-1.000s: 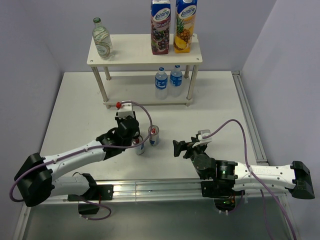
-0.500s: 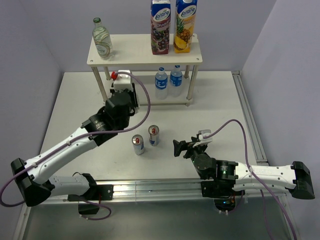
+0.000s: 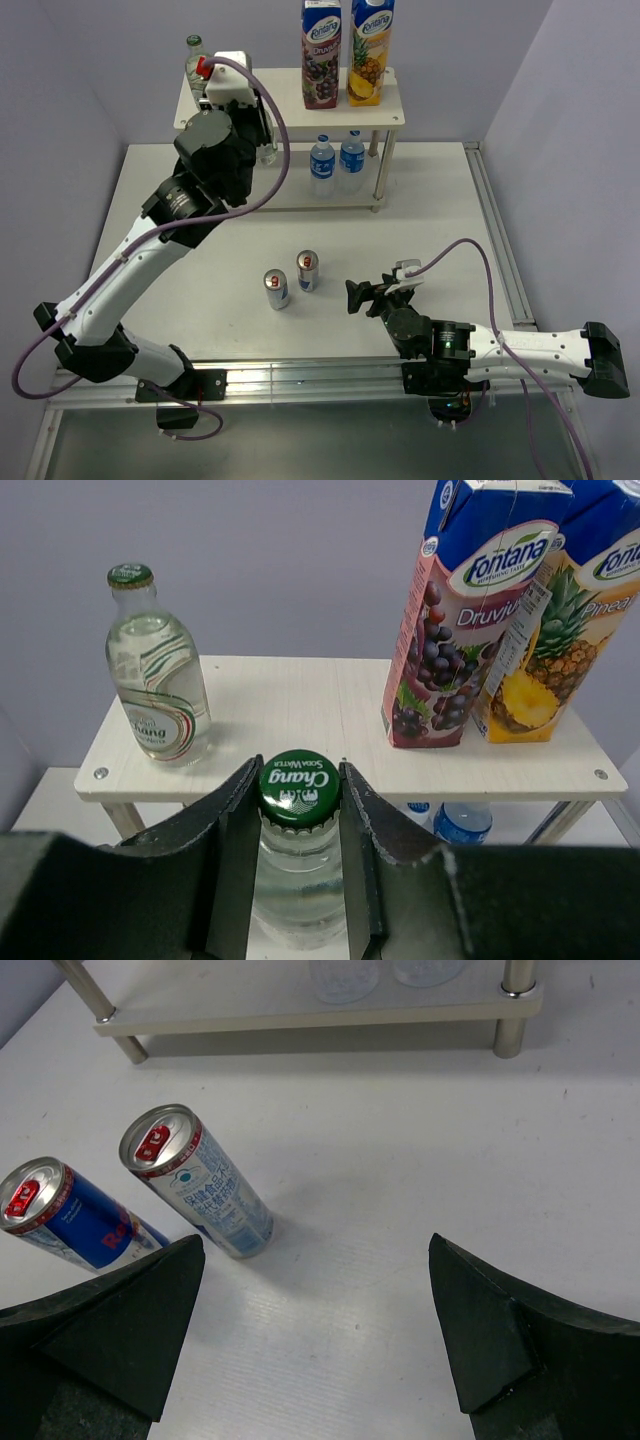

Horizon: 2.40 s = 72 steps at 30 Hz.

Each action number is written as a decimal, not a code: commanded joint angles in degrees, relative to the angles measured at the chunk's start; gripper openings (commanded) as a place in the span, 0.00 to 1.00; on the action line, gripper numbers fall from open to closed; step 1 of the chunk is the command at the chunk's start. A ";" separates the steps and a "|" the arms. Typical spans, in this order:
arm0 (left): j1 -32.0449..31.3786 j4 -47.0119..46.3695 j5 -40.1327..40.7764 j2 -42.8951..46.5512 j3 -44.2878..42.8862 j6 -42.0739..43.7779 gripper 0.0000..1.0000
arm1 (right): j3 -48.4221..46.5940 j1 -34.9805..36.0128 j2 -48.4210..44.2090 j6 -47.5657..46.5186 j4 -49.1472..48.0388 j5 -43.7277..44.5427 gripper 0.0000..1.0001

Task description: Place and organize the beverage onto the shelf

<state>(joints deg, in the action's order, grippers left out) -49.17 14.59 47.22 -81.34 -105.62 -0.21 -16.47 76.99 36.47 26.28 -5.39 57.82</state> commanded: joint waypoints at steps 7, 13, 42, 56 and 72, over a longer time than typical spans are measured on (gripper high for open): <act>2.84 -9.31 -1.78 -9.08 -16.17 8.99 0.00 | -0.32 0.35 -0.52 0.17 -1.91 1.15 1.00; 6.88 -9.23 -4.15 -14.72 -24.96 10.05 0.00 | -0.67 0.27 0.53 0.09 -1.99 1.07 1.00; 18.84 -12.65 -10.48 -21.93 -25.51 4.25 0.00 | -0.32 0.35 0.36 -0.27 -2.70 0.89 1.00; 19.37 -17.84 -9.08 -26.15 -25.95 6.71 0.00 | -0.49 0.26 1.24 -0.79 -3.49 0.54 1.00; 19.55 -19.25 -8.73 -24.48 -21.20 7.59 0.86 | -0.67 0.26 1.94 -1.23 -4.02 0.54 1.00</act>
<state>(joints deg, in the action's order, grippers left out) -29.76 -2.39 38.83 -109.01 -125.14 7.01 -16.47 76.99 38.13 25.63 -6.96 57.54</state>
